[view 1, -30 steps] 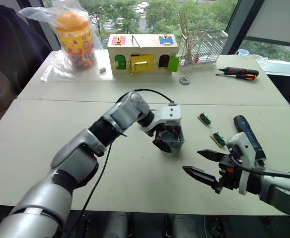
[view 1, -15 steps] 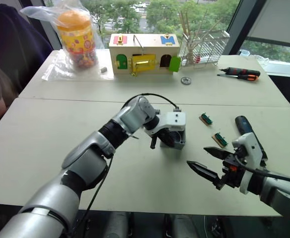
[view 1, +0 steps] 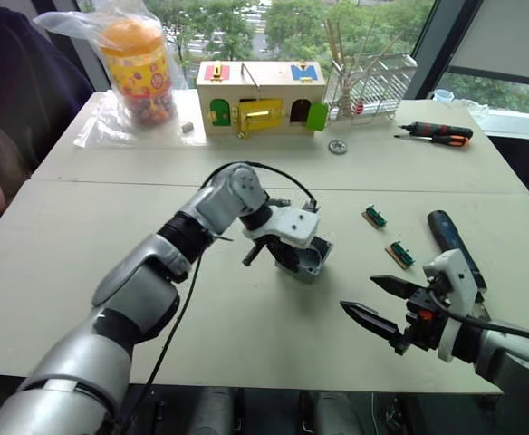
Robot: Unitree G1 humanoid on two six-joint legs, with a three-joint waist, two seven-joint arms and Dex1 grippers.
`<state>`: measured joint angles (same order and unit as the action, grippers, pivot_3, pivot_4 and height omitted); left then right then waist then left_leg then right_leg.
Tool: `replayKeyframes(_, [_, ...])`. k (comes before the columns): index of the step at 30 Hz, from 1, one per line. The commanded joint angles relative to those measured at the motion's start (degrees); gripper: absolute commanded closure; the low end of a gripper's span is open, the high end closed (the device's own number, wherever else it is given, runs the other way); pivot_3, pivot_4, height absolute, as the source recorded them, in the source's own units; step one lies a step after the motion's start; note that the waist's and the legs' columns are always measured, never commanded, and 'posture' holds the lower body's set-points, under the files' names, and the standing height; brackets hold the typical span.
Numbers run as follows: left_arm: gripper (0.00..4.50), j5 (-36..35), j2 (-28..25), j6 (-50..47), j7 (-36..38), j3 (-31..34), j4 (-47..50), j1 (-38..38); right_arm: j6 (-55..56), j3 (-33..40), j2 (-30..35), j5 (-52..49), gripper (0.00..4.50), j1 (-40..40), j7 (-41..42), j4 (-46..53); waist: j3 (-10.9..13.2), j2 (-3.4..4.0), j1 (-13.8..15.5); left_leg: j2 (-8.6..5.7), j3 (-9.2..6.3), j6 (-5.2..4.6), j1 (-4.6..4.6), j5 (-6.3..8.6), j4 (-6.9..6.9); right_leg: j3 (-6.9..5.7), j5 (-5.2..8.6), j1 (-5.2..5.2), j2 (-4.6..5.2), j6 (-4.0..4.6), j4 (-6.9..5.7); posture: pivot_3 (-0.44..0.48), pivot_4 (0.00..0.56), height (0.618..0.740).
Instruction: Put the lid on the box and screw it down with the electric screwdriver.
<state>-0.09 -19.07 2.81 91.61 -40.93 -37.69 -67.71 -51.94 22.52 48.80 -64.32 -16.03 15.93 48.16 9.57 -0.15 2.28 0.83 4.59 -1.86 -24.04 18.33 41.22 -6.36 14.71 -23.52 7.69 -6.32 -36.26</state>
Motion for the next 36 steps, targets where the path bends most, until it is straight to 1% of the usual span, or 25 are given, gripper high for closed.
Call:
replayKeyframes(1, [4.47,-0.65,-0.14,7.12,0.89,-2.12,-2.72,-2.36,0.99,-0.47,0.05,-0.07,0.0,0.38,-0.22,2.69,0.0,0.0,0.3,-0.01,-0.02,-0.02,0.0,0.01,0.02,0.0,0.0,0.02,0.01,0.0,0.0,0.0,0.15,0.706])
replayKeyframes(3, [4.47,-0.19,0.4,9.57,0.89,-2.43,-5.35,-2.95,1.08,-1.03,-0.26,0.11,0.0,0.47,-0.71,2.94,0.0,-0.01,0.32,-0.05,-0.05,-0.2,-0.05,0.12,0.09,-0.02,0.0,0.05,0.03,0.0,0.01,0.0,0.15,0.706])
replayKeyframes(8, [4.47,-1.25,1.93,10.66,0.89,-2.13,-8.58,-3.83,1.05,-2.08,-0.37,0.41,0.0,0.84,-1.37,3.2,0.0,-0.01,0.08,-0.08,-0.04,-0.27,-0.2,0.16,0.31,-0.01,-0.05,0.05,0.05,-0.08,0.02,0.0,0.15,0.706])
replayKeyframes(9, [3.89,-1.71,1.82,10.56,0.89,-2.27,-8.56,-3.94,0.97,-2.25,-0.21,0.47,0.0,1.04,-1.3,3.14,0.0,-0.01,0.04,-0.08,-0.04,-0.28,-0.21,0.16,0.33,-0.01,-0.05,0.05,0.05,-0.09,0.02,0.0,0.15,0.706])
replayKeyframes(10, [3.58,-2.06,1.63,10.23,0.89,-2.18,-8.36,-4.1,0.89,-2.37,-0.06,0.49,0.0,1.27,-1.22,3.02,0.0,-0.01,0.0,-0.08,-0.04,-0.28,-0.21,0.16,0.33,-0.01,-0.06,0.04,0.05,-0.1,0.02,0.0,0.15,0.706])
replayKeyframes(12, [2.6,-2.42,1.08,8.22,0.89,-0.8,-7.33,-4.67,0.72,-2.32,0.36,0.32,0.0,1.66,-1.02,2.9,0.0,-0.01,0.03,-0.06,-0.05,-0.27,-0.22,0.16,0.33,-0.01,-0.07,0.02,0.04,-0.12,0.01,0.0,0.15,0.706])
replayKeyframes(13, [2.11,-4.62,-0.38,5.28,0.89,-0.19,-5.36,-5.58,0.55,-1.86,0.88,-0.07,0.0,1.82,-0.64,2.77,0.0,-0.01,0.0,-0.06,-0.05,-0.27,-0.23,0.16,0.33,-0.01,-0.07,0.01,0.03,-0.13,0.01,0.0,0.15,0.706])
replayKeyframes(16, [2.11,-11.29,-5.87,-1.86,0.89,1.18,1.27,-7.47,-0.08,-0.12,3.12,-1.15,0.0,1.9,0.92,2.63,0.01,0.0,-0.12,-0.02,-0.05,-0.24,-0.31,0.14,0.36,0.0,-0.09,-0.08,0.02,-0.16,0.0,0.0,0.15,0.706])
replayKeyframes(18, [2.11,-16.57,-10.83,-7.22,0.89,1.67,6.33,-8.31,-0.03,1.95,4.65,-3.05,0.0,2.45,2.12,2.11,0.01,0.02,-0.13,-0.01,-0.06,-0.23,-0.32,0.13,0.35,0.0,-0.09,-0.09,0.01,-0.16,-0.01,0.0,0.15,0.706])
replayKeyframes(19, [2.11,-19.17,-13.2,-12.34,0.89,4.1,7.62,-9.05,0.57,3.71,5.61,-4.62,0.0,4.3,2.98,0.94,0.01,0.02,-0.21,-0.01,-0.06,-0.22,-0.32,0.13,0.34,0.0,-0.09,-0.11,0.01,-0.16,-0.01,0.0,0.15,0.706])
replayKeyframes(21, [2.11,-20.12,-15.27,-20.22,0.89,8.94,7.85,-10.01,2.01,5.8,6.67,-6.22,0.0,8.27,3.84,-1.33,0.0,0.03,-0.2,0.0,-0.06,-0.21,-0.3,0.12,0.35,0.01,-0.09,-0.08,0.0,-0.17,-0.02,0.0,0.15,0.706])
replayKeyframes(23, [2.11,-19.65,-15.59,-23.56,0.89,10.94,8.7,-9.9,2.05,6.33,6.96,-6.84,0.0,9.82,4.02,-2.17,0.0,0.03,0.13,0.0,-0.04,-0.2,-0.29,0.12,0.42,0.0,-0.12,-0.06,-0.01,-0.21,-0.05,0.0,0.15,0.706])
replayKeyframes(24, [2.11,-17.49,-15.22,-26.69,-3.58,12.19,7.18,-10.43,2.47,5.01,7.33,-6.61,0.0,13.1,4.53,-3.43,0.0,0.02,0.26,-0.01,-0.09,-0.2,-0.29,0.12,0.44,-0.02,-0.11,-0.01,-0.01,-0.22,-0.04,0.0,0.15,0.706])
replayKeyframes(25, [2.11,-14.95,-13.17,-34.52,-11.84,13.6,2.48,-12.38,2.68,1.35,8.06,-4.67,0.0,17.98,5.77,-4.85,0.01,0.01,0.21,-0.02,-0.16,-0.2,-0.26,0.12,0.45,-0.03,-0.11,0.07,-0.02,-0.23,-0.03,0.0,0.15,0.706])
replayKeyframes(26, [2.11,-12.98,-11.56,-40.39,-17.85,14.76,-0.87,-13.78,2.72,-1.41,8.54,-3.16,0.0,21.61,6.72,-5.91,0.01,0.02,0.26,-0.06,-0.17,-0.21,-0.28,0.12,0.52,-0.01,-0.11,0.09,-0.02,-0.23,-0.03,0.0,0.15,0.706])
replayKeyframes(27, [2.11,-11.27,-9.13,-46.75,-25.23,16.21,-4.87,-14.89,2.68,-5.83,8.77,-0.41,0.0,25.94,8.33,-7.05,0.01,0.01,0.22,-0.09,-0.18,-0.23,-0.34,0.13,0.62,-0.01,-0.18,0.09,-0.01,-0.37,-0.02,0.0,0.15,0.706])
replayKeyframes(29, [2.11,-9.32,-5.37,-53.03,-33.69,18.34,-8.87,-15.12,2.72,-12.14,8.81,4.45,0.0,30.91,10.73,-8.64,0.01,0.0,0.15,-0.13,-0.18,-0.33,-0.37,0.19,0.69,0.06,-0.25,0.1,0.0,-0.52,0.02,0.0,0.15,0.706])
replayKeyframes(32, [2.11,-7.56,-0.4,-56.14,-42.08,21.25,-13.18,-14.5,3.52,-17.88,8.73,10.53,0.0,34.94,13.41,-10.55,0.02,-0.03,-0.08,-0.15,-0.12,-0.43,-0.49,0.26,0.6,0.1,-0.21,-0.01,0.01,-0.63,-0.02,0.0,0.15,0.706])
replayKeyframes(36, [2.11,-6.52,3.41,-55.72,-48.06,24.67,-19.78,-14.97,3.61,-20.1,8.22,14.38,0.0,37.08,15.19,-10.8,0.03,-0.04,-0.11,-0.2,0.0,-0.35,-0.98,0.21,0.62,0.09,-0.25,-0.5,0.03,-0.69,-0.05,0.0,0.15,0.706])
